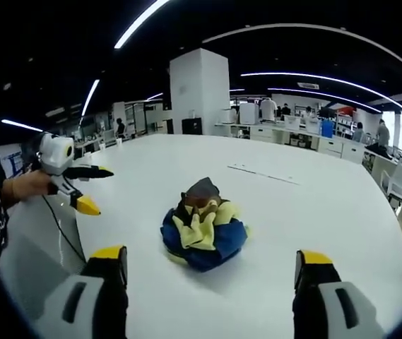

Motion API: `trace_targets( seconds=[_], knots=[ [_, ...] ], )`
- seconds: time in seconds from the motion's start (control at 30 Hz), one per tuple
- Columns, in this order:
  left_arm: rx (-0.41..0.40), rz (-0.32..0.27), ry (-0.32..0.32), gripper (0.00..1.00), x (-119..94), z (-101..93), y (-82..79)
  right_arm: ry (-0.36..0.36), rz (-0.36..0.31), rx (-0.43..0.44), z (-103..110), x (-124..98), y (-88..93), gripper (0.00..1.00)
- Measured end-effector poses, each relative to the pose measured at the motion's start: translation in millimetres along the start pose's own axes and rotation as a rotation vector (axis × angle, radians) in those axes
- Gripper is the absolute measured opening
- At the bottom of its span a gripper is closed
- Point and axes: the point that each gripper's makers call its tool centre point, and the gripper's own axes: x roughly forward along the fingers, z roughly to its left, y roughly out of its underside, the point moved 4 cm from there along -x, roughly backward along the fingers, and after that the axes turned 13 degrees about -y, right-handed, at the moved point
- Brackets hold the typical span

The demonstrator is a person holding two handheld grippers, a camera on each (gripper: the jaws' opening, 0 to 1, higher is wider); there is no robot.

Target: Fold the garment on the visible template until the final outline fits inside the template.

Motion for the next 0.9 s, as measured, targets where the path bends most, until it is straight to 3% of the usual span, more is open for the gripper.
trace_targets(
  seconds=[0.3, 0.43, 0.53, 0.9],
  knots=[
    [0.03, -0.015, 0.043, 0.95, 12, -4.6, -17.3, -0.047, 0.001, -0.016, -8, 6, -8.5, 0.89],
    [0.049, -0.019, 0.045, 0.88, 21, -5.4, -23.7, -0.075, 0.017, -0.014, -11, 11, -6.8, 0.83],
    [0.061, -0.023, 0.041, 0.83, 28, -5.7, -27.9, -0.094, 0.044, -0.017, -12, 15, -3.3, 0.72],
    [0.084, -0.041, 0.059, 0.66, 55, -12.8, -40.1, -0.135, 0.082, -0.035, -24, 30, 0.5, 0.58]
  ],
)
